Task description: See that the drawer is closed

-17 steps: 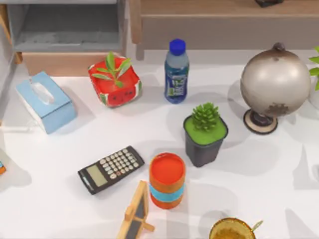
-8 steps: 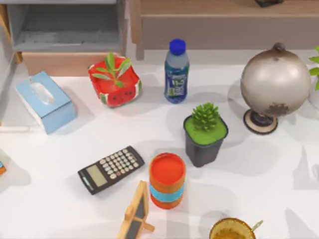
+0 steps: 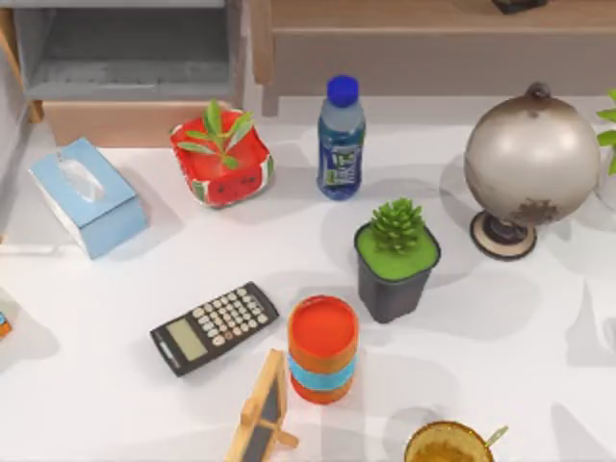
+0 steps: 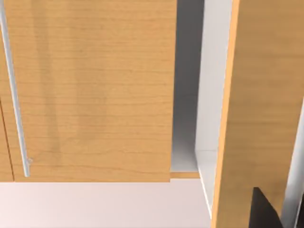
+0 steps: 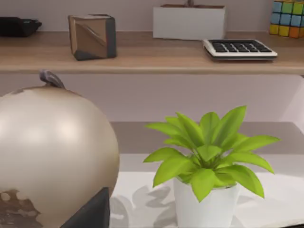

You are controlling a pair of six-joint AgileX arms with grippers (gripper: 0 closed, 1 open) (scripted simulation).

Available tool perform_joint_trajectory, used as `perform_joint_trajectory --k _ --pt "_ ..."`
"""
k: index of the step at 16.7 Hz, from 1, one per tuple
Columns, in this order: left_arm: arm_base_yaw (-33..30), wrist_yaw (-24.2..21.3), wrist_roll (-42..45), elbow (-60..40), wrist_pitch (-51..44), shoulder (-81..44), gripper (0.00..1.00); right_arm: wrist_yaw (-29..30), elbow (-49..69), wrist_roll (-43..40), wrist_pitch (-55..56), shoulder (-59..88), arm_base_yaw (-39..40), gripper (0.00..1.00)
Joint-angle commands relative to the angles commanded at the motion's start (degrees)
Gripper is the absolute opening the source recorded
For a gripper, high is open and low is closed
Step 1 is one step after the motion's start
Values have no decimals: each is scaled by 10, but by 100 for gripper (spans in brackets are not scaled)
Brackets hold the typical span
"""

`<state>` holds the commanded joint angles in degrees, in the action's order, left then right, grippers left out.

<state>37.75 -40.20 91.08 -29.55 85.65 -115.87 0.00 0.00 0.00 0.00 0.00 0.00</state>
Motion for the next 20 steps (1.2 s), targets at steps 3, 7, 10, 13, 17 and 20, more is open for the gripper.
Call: perform_joint_trajectory --k 3,7,10,13,17,20 --pt "0 0 0 0 0 0 0 0 0 0 0 0 0 100" --pt "1 0 -2 1 -5 -6 0 0 0 0 0 0 0 100" --pt "-12 14 -2 -23 -18 -16 0 0 0 0 0 0 0 100" --pt "-43 43 -4 -82 -50 -40 0 0 0 0 0 0 0 100" --pt "-68 69 -5 -125 -76 -58 0 0 0 0 0 0 0 100" --pt "-65 68 -6 -122 -77 -58 0 0 0 0 0 0 0 100"
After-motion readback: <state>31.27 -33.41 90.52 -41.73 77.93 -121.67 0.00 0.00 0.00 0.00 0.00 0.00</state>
